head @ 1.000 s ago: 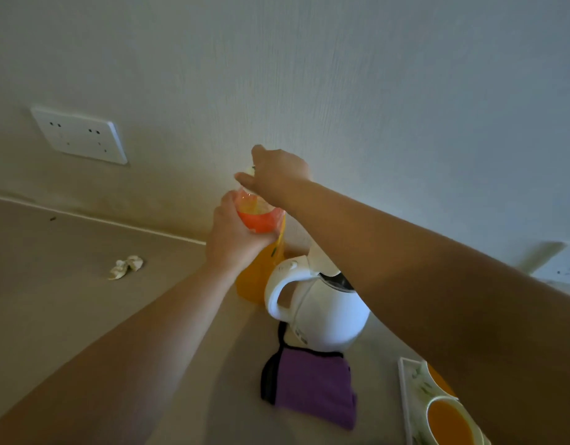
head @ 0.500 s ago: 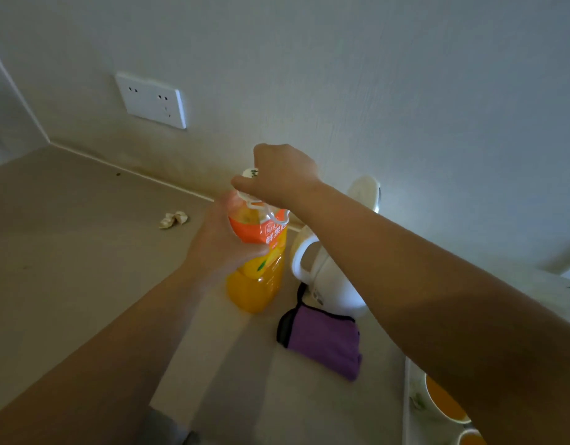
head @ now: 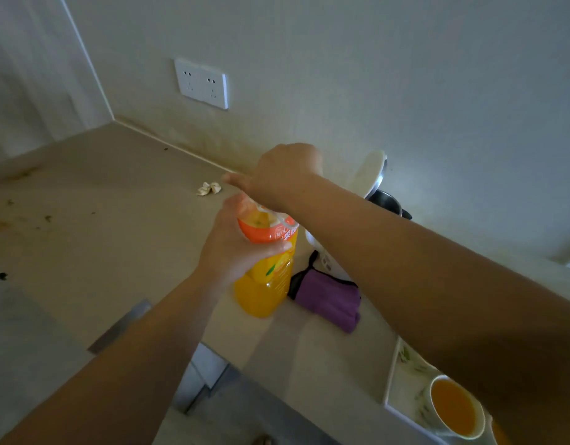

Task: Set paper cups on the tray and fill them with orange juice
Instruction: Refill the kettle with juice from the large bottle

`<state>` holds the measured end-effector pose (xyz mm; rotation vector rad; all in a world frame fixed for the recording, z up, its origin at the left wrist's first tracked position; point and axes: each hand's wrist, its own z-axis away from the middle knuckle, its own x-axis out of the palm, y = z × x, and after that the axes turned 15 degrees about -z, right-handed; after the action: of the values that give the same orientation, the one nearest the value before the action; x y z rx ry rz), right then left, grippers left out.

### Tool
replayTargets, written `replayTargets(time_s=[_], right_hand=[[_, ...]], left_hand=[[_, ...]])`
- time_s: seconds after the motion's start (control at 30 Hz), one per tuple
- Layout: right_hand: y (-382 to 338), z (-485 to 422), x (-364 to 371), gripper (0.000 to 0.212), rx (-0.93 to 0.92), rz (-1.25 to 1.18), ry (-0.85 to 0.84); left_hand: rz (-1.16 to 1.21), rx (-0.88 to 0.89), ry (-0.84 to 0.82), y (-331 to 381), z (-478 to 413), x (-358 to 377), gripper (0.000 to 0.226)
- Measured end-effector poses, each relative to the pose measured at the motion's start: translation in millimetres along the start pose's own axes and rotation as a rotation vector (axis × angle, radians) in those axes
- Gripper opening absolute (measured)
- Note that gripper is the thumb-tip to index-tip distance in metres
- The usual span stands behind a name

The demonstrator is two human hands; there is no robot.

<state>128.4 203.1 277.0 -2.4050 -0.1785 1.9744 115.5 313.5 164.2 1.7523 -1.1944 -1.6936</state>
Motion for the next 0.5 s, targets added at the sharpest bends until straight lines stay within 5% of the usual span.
replayTargets(time_s=[0.3, 0.5], right_hand=[[17, -4, 9, 0.051, -0.106, -0.073, 0.016], [25, -11, 16, 0.056, -0.5, -0.105, 0.161]], left_hand=[[-0.091, 0.018, -0.025, -7, 0, -4, 0.082], [-0.075, 0.059, -0.136, -12, -6, -15, 0.088]])
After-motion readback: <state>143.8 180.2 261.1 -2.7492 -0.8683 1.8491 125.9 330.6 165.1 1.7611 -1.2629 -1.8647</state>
